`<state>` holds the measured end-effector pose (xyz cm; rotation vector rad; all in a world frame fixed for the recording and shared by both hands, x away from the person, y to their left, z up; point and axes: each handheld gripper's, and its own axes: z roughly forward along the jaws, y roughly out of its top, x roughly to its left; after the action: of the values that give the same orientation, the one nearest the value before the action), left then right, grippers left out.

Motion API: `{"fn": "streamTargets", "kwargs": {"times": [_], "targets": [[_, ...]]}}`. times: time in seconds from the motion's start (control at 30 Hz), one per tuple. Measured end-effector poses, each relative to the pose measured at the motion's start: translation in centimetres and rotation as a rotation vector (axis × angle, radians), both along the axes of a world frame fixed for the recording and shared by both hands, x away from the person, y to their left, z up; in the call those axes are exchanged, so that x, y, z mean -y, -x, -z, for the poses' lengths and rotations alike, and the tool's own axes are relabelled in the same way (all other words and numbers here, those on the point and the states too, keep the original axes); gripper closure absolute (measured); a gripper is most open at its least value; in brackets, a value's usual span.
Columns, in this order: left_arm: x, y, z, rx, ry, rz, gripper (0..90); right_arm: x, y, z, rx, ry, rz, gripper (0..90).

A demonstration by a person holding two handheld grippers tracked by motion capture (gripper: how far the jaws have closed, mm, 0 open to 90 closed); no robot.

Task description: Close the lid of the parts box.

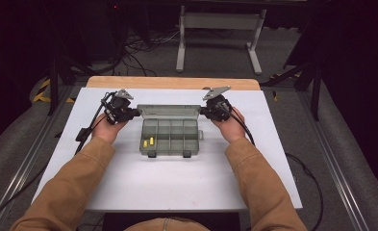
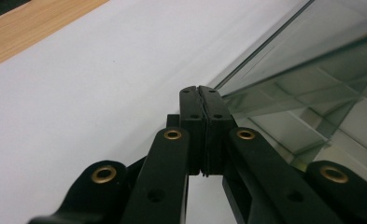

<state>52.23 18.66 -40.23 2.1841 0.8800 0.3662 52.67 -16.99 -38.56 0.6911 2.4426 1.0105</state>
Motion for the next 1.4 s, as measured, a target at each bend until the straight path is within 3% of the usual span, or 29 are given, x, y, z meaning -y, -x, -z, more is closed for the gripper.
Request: {"fn": "streamTargets", "kwargs": {"times": [0.27,0.57,0.7,0.97,1.4], "targets": [[-0.1,0.9,-0.3,0.001,0.0,0.035,88.8,0.1,0.9,-0.4,-0.005,-0.013,-0.031,89.0],[-0.1,1.9,-0.9,-0.008,-0.006,0.077,89.1,-0.4,2.6,-1.0,-0.009,0.005,-0.089,89.7],[-0.1,2.3,-1.1,-0.022,0.0,0.1,89.4,-0.5,3.2,-1.2,-0.018,0.011,-0.11,89.7],[0.0,3.2,-1.4,-0.109,0.01,0.195,89.5,-1.0,4.4,-1.2,-0.063,0.035,-0.154,89.7],[0.5,4.3,-1.3,-0.146,-0.011,0.271,89.5,-1.4,5.5,-0.6,-0.122,0.068,-0.183,89.7]]}}
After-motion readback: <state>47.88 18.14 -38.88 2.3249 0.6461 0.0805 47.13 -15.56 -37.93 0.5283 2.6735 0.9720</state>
